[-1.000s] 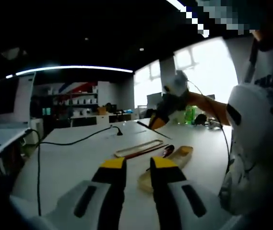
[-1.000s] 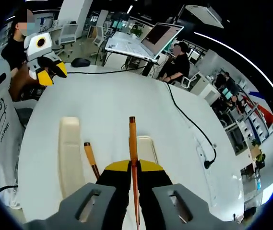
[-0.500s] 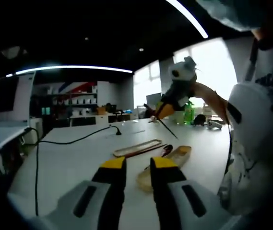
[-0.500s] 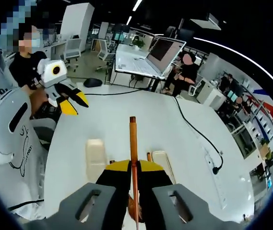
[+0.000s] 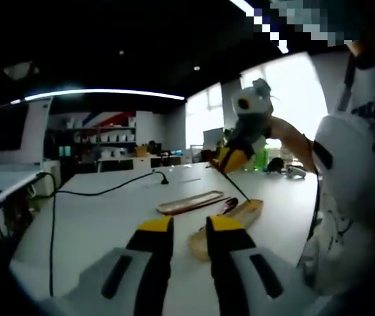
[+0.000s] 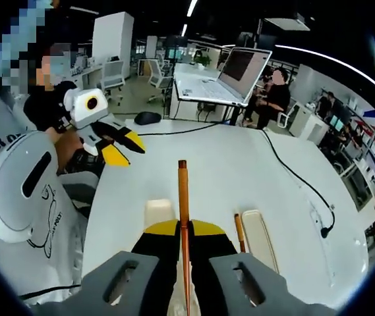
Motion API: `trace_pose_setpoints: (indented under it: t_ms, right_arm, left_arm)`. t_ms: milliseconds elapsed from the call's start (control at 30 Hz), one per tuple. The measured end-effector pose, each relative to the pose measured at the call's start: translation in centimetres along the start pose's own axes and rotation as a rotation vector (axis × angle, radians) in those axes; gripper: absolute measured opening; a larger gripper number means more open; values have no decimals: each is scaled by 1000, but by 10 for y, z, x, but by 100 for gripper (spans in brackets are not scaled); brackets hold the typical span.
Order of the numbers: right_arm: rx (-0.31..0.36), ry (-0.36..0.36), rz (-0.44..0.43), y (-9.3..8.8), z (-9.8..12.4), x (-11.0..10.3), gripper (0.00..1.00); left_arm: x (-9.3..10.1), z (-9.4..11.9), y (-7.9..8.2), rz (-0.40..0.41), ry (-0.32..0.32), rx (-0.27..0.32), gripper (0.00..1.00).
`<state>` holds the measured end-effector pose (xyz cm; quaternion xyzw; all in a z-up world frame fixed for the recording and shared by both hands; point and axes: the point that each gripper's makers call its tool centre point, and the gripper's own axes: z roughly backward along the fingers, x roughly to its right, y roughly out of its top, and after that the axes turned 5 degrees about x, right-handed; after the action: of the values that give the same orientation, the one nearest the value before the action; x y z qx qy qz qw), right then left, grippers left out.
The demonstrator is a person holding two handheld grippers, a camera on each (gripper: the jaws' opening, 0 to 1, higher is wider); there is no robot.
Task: Arrange the utensils inside the cutlery case until each visible utensil rests in its matching compartment.
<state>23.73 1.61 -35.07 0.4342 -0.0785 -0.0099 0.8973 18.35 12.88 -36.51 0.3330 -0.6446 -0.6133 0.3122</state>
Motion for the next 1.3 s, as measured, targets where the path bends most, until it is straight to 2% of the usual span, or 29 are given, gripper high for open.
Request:
trace_pose_setpoints:
  t_ms: [267,467,900,1033,1300]
  right_arm:
    - [-42,60,19,-12,-21,-21,3]
    - [-102,68,68,-24,-40,-30,3]
    - [-160,73,65,-40,-53,-31,3]
    - [-220,61,94,-49,-58,-30,3]
    - [-258,70,97,-60,-69,-31,3]
  left_arm:
    - [3,-2,-1,-3,-9,-6,21]
    - [3,-1,-1,-3,-7,-10,21]
    - [2,0,1,-14,-9,-16,21]
    - [0,1,0,-14,-4,-22,21]
    - [-2,3,-3,-9,8,-27,21]
